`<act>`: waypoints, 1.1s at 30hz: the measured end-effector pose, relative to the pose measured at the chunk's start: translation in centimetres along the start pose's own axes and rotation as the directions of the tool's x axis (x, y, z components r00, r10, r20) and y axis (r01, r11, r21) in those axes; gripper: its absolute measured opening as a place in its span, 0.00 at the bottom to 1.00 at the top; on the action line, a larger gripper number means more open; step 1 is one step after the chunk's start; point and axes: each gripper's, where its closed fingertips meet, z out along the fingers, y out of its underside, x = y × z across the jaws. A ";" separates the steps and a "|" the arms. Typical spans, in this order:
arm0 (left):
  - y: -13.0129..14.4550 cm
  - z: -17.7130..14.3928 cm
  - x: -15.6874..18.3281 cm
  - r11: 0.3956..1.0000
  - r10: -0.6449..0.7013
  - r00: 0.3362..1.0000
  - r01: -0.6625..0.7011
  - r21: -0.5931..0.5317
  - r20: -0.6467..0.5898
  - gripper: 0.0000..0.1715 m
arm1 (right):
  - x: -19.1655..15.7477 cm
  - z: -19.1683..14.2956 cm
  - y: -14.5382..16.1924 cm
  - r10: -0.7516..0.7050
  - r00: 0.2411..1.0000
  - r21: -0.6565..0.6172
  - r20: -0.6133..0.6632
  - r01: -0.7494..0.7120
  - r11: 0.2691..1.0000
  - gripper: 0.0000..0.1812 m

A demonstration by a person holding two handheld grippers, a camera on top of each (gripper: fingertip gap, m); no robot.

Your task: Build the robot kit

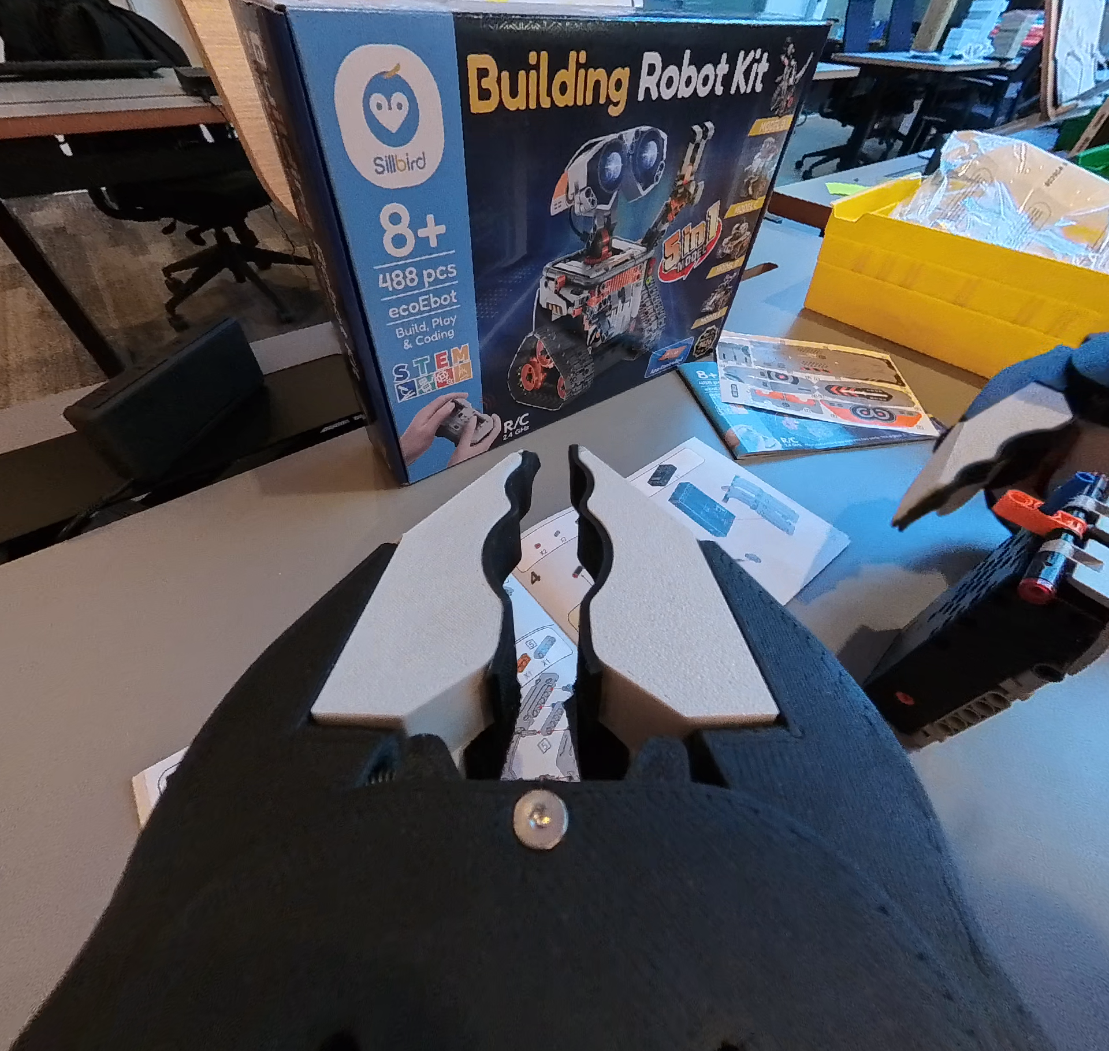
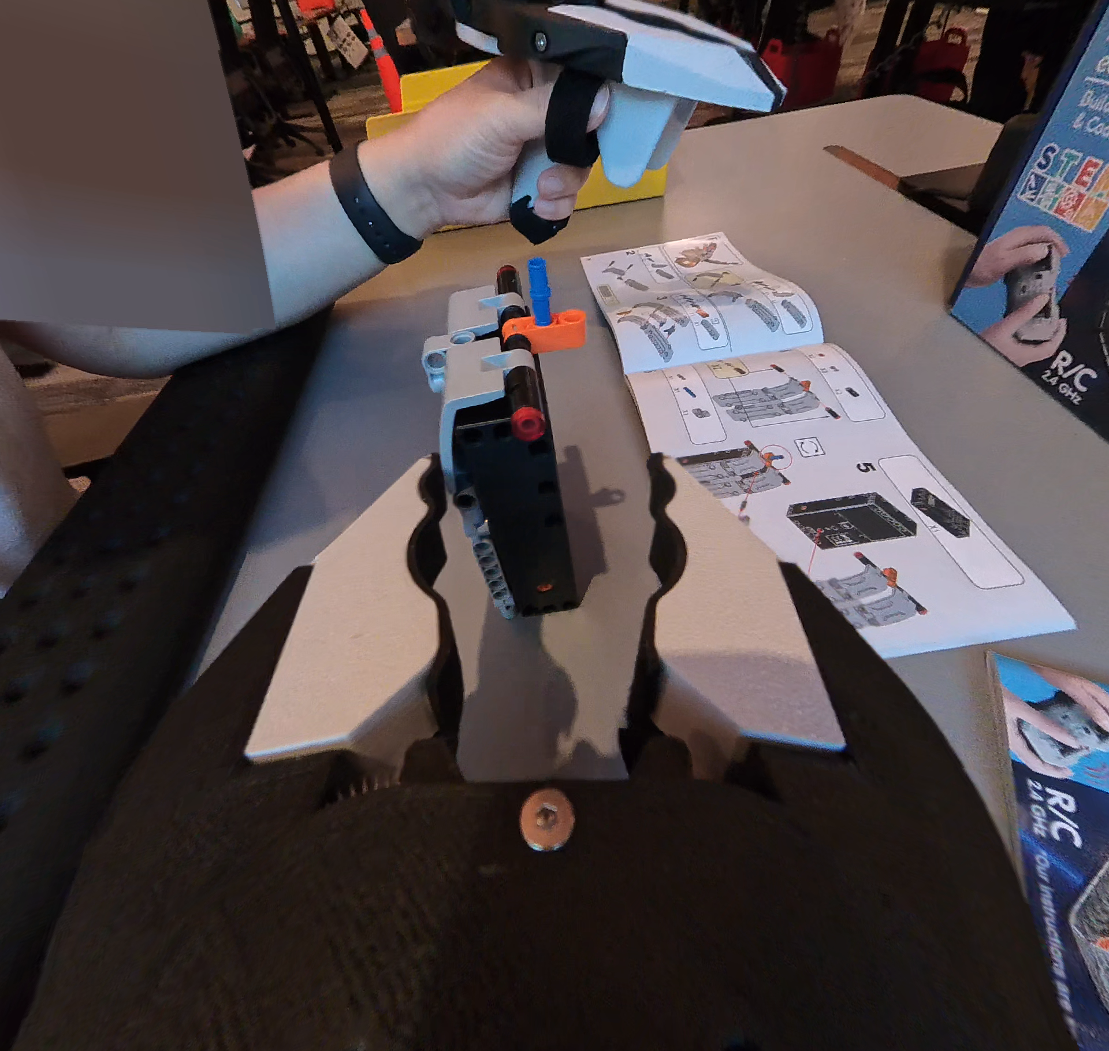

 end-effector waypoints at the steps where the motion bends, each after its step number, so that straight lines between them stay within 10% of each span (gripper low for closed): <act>1: 0.0 0.0 0.0 1.000 0.000 1.000 0.000 -0.002 0.000 0.06 | 0.0 0.1 -0.1 0.010 1.000 0.009 0.008 -0.010 1.000 0.36; 8: 0.4 0.1 -0.3 1.000 -0.011 1.000 0.011 -0.013 0.006 0.05 | -1.0 0.2 0.0 0.080 0.991 0.018 0.111 -0.082 0.996 0.21; 33: 0.9 0.4 0.2 0.998 0.032 0.999 -0.031 -0.053 0.007 0.05 | 4.0 -8.9 2.0 0.336 0.942 0.021 -0.009 -0.336 0.942 0.20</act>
